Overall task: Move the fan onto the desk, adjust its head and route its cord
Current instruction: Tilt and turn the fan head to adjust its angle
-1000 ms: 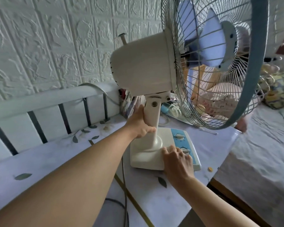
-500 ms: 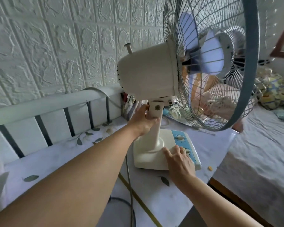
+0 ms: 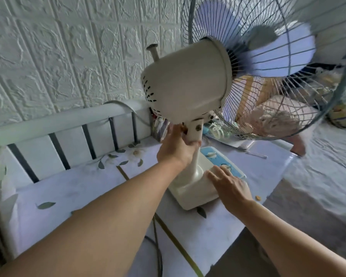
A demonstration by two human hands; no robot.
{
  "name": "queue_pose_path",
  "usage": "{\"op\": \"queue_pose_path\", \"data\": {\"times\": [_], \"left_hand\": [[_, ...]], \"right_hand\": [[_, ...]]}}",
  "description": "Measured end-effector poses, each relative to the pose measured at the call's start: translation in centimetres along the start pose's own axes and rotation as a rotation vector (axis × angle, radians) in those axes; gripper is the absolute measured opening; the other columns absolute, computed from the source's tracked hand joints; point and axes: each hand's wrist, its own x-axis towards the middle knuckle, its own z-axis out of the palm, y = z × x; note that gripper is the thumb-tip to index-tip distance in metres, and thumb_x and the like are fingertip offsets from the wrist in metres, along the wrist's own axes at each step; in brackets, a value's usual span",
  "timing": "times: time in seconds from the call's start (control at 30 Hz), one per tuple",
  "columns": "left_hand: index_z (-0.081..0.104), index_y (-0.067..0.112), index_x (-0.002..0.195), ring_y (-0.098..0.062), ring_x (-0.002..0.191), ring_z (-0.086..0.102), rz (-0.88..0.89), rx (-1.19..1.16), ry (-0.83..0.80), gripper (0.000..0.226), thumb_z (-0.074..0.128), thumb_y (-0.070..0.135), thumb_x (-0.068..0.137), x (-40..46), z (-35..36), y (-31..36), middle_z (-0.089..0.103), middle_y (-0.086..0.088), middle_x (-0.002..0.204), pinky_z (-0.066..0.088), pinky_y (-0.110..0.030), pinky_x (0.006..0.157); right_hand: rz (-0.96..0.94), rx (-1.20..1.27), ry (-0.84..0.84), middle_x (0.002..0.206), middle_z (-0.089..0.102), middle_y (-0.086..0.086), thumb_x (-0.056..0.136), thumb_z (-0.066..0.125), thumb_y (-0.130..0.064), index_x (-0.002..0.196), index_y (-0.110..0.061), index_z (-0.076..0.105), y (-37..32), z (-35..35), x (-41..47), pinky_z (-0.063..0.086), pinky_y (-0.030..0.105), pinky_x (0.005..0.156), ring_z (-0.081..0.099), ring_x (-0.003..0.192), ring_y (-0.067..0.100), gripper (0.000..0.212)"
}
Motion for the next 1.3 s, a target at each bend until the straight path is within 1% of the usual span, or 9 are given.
{"op": "queue_pose_path", "data": {"times": [0.23,0.5,0.67,0.77,0.87,0.93,1.07,1.2,1.3], "left_hand": [[0.046,0.024,0.117,-0.029,0.111,0.058,-0.126,0.124,0.168,0.049,0.064,0.049,0.079,-2.4,1.6,1.7,0.062,-0.002,0.12,0.045,-0.037,0.082],[0.045,0.024,0.122,-0.031,0.111,0.058,-0.244,0.15,0.296,0.055,0.063,0.052,0.078,-3.9,3.4,3.2,0.062,-0.007,0.12,0.044,-0.039,0.084],[0.04,0.024,0.131,-0.027,0.12,0.054,-0.25,0.086,0.083,0.063,0.067,0.042,0.078,-4.7,1.6,2.7,0.055,-0.004,0.133,0.044,-0.039,0.099],[0.03,0.023,0.14,-0.025,0.126,0.049,-0.283,0.054,-0.043,0.07,0.067,0.037,0.081,-5.9,-0.3,2.9,0.048,-0.004,0.141,0.04,-0.035,0.104],[0.025,0.023,0.144,-0.024,0.127,0.047,-0.36,-0.053,-0.054,0.074,0.064,0.037,0.084,-7.2,-2.9,3.6,0.045,-0.003,0.143,0.039,-0.032,0.103],[0.024,0.024,0.144,-0.023,0.126,0.048,-0.398,-0.097,-0.041,0.072,0.063,0.037,0.084,-8.0,-4.8,4.2,0.047,-0.002,0.141,0.039,-0.03,0.097],[0.029,0.016,0.142,-0.026,0.123,0.049,-0.382,-0.052,-0.067,0.067,0.062,0.029,0.085,-8.4,-8.0,5.1,0.049,-0.007,0.138,0.04,-0.027,0.09],[0.032,0.012,0.141,-0.027,0.127,0.048,-0.328,-0.038,-0.118,0.062,0.061,0.018,0.087,-7.8,-10.9,5.8,0.052,-0.011,0.137,0.041,-0.031,0.098],[0.037,0.012,0.139,-0.027,0.111,0.057,-0.287,-0.106,-0.11,0.052,0.054,0.012,0.09,-6.9,-12.7,6.1,0.055,-0.011,0.133,0.047,-0.032,0.085]], "right_hand": [[-0.105,-0.073,0.026,0.156,0.02,-0.006,0.094,0.044,-0.008,0.143,-0.03,0.029,2.3,0.4,0.6,0.038,0.038,0.104,0.017,0.146,0.018,0.056],[-0.138,-0.066,0.014,0.159,0.015,-0.008,0.095,0.042,-0.009,0.148,-0.03,0.021,4.2,0.9,0.8,0.027,0.04,0.113,0.017,0.146,0.018,0.06],[-0.064,0.119,0.003,0.157,0.02,0.001,0.084,0.06,-0.009,0.15,-0.026,0.011,3.1,-1.0,-0.4,0.037,0.037,0.105,0.024,0.143,0.022,0.083],[0.044,0.325,0.037,0.151,0.033,0.005,0.083,0.067,-0.031,0.149,-0.022,0.015,1.7,-3.8,-1.8,0.044,0.039,0.095,0.039,0.133,0.027,0.084],[0.138,0.487,0.055,0.15,0.037,0.005,0.078,0.063,-0.055,0.149,-0.023,0.016,0.1,-7.2,-3.3,0.041,0.039,0.099,0.039,0.134,0.026,0.092],[0.18,0.555,0.07,0.149,0.039,0.004,0.075,0.062,-0.061,0.15,-0.023,0.014,-1.1,-9.6,-4.3,0.041,0.039,0.099,0.04,0.134,0.025,0.097],[0.209,0.685,0.115,0.148,0.04,0.007,0.072,0.067,-0.058,0.15,-0.022,0.009,-2.9,-13.7,-5.6,0.042,0.042,0.099,0.041,0.133,0.027,0.103],[0.249,0.849,0.184,0.156,0.026,0.006,0.072,0.07,-0.056,0.151,-0.02,0.004,-4.8,-16.9,-6.3,0.032,0.043,0.111,0.028,0.142,0.025,0.11],[0.302,0.94,0.257,0.158,0.021,0.005,0.07,0.072,-0.056,0.151,-0.019,0.003,-6.5,-18.7,-6.2,0.029,0.042,0.112,0.025,0.143,0.025,0.113]]}}
